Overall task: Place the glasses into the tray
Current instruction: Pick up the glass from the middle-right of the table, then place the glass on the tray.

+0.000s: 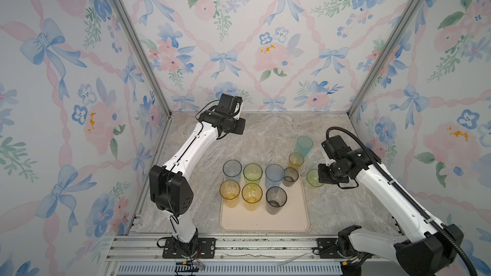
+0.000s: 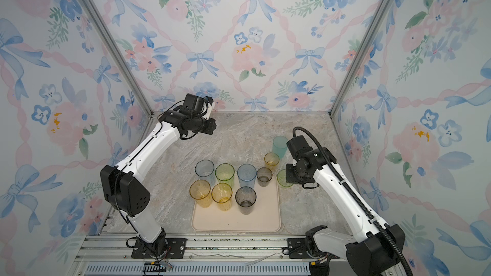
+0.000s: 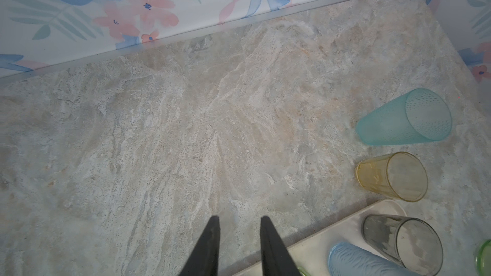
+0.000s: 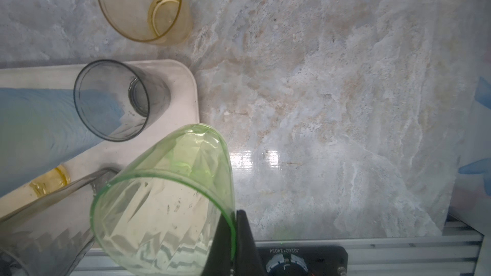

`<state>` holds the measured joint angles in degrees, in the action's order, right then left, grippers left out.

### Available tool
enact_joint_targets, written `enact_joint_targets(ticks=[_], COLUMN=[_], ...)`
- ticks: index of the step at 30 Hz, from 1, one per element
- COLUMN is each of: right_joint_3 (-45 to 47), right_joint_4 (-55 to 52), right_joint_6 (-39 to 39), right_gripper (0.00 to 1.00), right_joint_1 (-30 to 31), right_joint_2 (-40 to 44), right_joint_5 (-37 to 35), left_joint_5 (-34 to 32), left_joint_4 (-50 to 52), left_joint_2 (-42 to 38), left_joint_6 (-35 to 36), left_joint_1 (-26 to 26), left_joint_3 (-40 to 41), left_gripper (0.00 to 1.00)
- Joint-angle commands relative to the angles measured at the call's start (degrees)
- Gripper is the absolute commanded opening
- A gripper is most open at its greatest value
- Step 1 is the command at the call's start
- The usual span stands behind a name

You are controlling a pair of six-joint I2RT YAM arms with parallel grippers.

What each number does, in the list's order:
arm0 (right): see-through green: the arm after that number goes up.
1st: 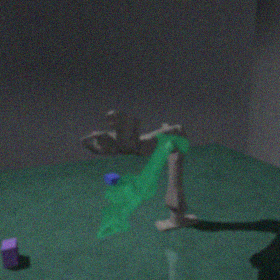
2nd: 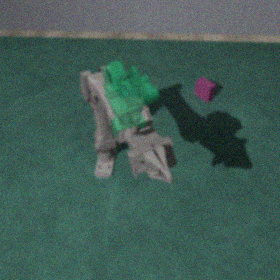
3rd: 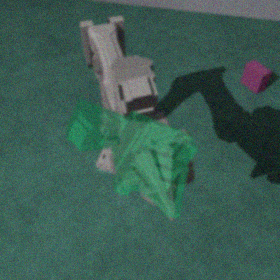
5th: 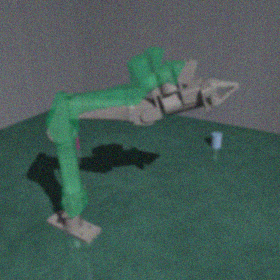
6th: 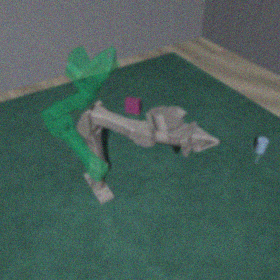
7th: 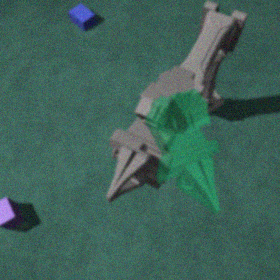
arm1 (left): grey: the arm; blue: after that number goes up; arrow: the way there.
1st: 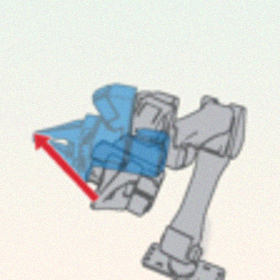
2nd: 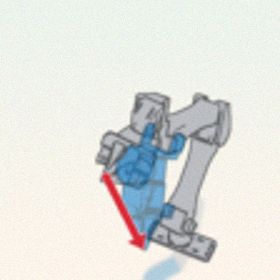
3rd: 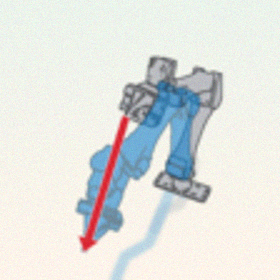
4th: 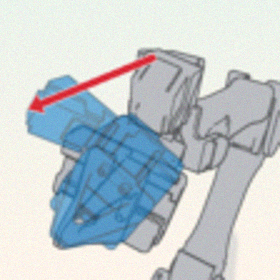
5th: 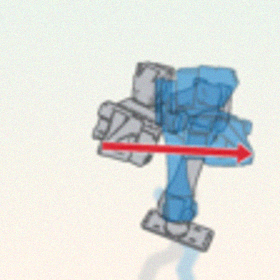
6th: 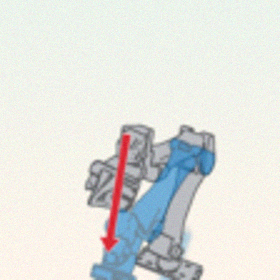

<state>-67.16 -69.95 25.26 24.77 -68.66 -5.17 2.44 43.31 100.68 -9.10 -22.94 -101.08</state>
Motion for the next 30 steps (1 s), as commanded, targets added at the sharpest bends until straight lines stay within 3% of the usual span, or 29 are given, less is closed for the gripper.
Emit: enact_joint_targets(ticks=[1,10,30], right_joint_3=[0.7,6.85,9.65], right_joint_4=[-3.4,2.96,14.35], right_joint_6=[5.31,10.16,11.42], right_gripper=[0.0,0.0,0.0], right_joint_1=[4.47,13.21,15.71], right_joint_2=[0.72,-2.45,-12.47], right_joint_5=[-0.28,1.27,2.53], left_joint_5=[0.26,-0.32,-0.85], left_joint_4=[-0.14,-0.1,-0.11], left_joint_2=[0.48,-0.97,-4.06], left_joint_6=[1.02,0.99,1.37], left_joint_1=[0.18,0.3,0.98], left_joint_3=[-1.75,-0.95,1.67], left_gripper=[0.29,0.3,0.3])
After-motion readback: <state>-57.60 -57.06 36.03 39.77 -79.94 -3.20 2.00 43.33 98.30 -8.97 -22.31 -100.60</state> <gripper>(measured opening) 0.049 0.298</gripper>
